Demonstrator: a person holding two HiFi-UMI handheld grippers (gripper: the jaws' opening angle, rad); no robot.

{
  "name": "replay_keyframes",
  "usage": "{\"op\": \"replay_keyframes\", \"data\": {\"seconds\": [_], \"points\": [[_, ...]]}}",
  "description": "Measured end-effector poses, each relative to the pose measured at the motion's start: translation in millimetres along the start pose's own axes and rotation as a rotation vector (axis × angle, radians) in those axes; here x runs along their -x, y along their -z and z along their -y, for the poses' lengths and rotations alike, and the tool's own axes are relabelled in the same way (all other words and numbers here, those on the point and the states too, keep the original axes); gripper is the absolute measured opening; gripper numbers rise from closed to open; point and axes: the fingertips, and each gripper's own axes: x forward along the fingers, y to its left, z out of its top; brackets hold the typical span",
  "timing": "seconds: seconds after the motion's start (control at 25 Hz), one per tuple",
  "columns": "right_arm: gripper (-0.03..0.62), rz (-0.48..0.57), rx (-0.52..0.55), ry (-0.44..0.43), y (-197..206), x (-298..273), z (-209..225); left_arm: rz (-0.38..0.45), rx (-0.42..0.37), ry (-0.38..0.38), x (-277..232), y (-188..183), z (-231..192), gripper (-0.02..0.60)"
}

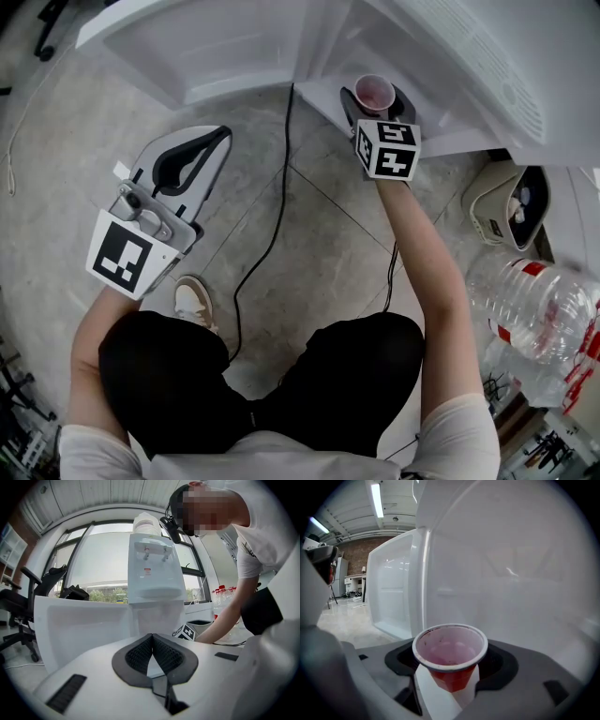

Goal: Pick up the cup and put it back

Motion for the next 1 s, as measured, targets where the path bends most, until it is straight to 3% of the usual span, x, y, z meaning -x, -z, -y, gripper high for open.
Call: {"op": "replay_keyframes", "data": {"seconds": [0.16,0.32,0.48,0.8,1.0], "points": [[0.350,0.005,-0.008,0.034,-6,-11,12,0.002,0.001,-0.009,1,0,-3,0.023],[0.350,-0.007,-0.157,0.076,5,-17,32,-0.006,-0.002,-0.004,0,1,-1,0.023],[0.351,-0.010,-0.232,0.086,15,-21,40,-0.052,-0.015,-0.013,-1,7,-1,0.023],[0.353,-0.071,-0.190,0.071,30,-32,38,-0.076,-0.026,-0.036,8,6,-5,0.023],[0.390,-0.089,-0.188,0.065,33,-29,31,-0.061,-0.025,-0.035,9,4,-5,0.023]]}}
